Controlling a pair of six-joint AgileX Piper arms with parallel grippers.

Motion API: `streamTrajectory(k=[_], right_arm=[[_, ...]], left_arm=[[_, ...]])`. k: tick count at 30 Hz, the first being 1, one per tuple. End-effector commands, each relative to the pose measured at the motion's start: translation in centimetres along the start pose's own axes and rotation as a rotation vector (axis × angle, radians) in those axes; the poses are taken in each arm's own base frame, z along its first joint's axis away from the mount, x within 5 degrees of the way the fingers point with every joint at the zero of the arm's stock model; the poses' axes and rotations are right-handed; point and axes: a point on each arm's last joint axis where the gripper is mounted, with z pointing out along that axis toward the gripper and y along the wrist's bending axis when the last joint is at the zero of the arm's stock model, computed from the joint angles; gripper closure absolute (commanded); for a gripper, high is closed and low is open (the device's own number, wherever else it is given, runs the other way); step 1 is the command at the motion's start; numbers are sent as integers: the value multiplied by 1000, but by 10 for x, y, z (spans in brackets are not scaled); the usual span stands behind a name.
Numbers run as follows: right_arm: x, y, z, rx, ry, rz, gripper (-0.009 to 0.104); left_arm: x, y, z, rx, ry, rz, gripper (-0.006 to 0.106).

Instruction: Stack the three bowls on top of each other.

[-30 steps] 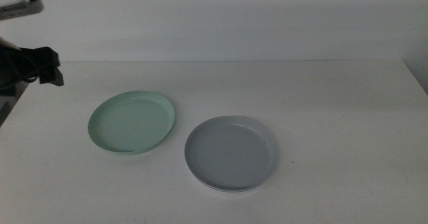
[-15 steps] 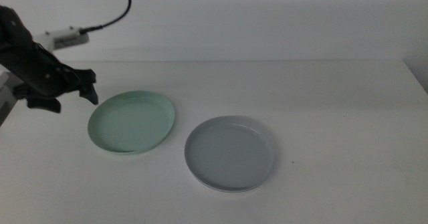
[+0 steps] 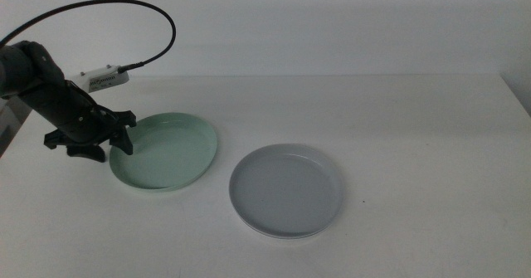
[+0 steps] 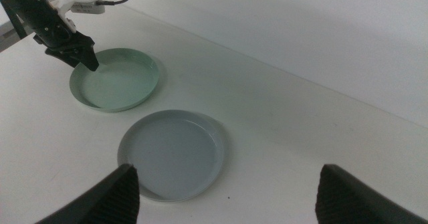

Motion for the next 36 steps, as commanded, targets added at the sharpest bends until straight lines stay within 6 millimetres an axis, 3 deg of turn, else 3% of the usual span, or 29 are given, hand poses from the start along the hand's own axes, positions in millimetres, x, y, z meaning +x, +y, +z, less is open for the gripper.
streamTrajectory(k=[1,4,6,9,13,16,19,23,28,32,36], right_arm=[[-11,-1,-6,18,-88,-7,23],[-10,-1,-6,17,-87,-7,23],[-10,-1,-6,17,-87,-7,23],[-10,-1,-6,17,-87,-7,23],[-10,-1,-6,17,-86,-7,23],[-10,-1,-6,17,-86,-7,23],[-10,-1,-6,17,-86,-7,23],[-10,-1,-6,17,-86,-7,23],[-10,-1,-6,17,-85,-7,23],[-10,-1,-6,17,-82,-7,23],[-10,-1,-6,17,-82,-7,23]], left_arm=[[-8,-8,-16,28,-54,-6,64],[-7,-7,-14,28,-44,-9,94],[-7,-9,-20,34,-36,-9,106],[-8,-15,-44,38,-64,12,106],[-7,-30,-98,54,-161,45,106],[0,-50,-130,73,-220,71,106],[9,-79,-144,108,-233,117,106],[22,-120,-139,155,-198,158,106],[41,-172,-113,205,-125,226,106],[53,-198,-88,218,-78,279,106],[59,-206,-64,209,-20,276,106]])
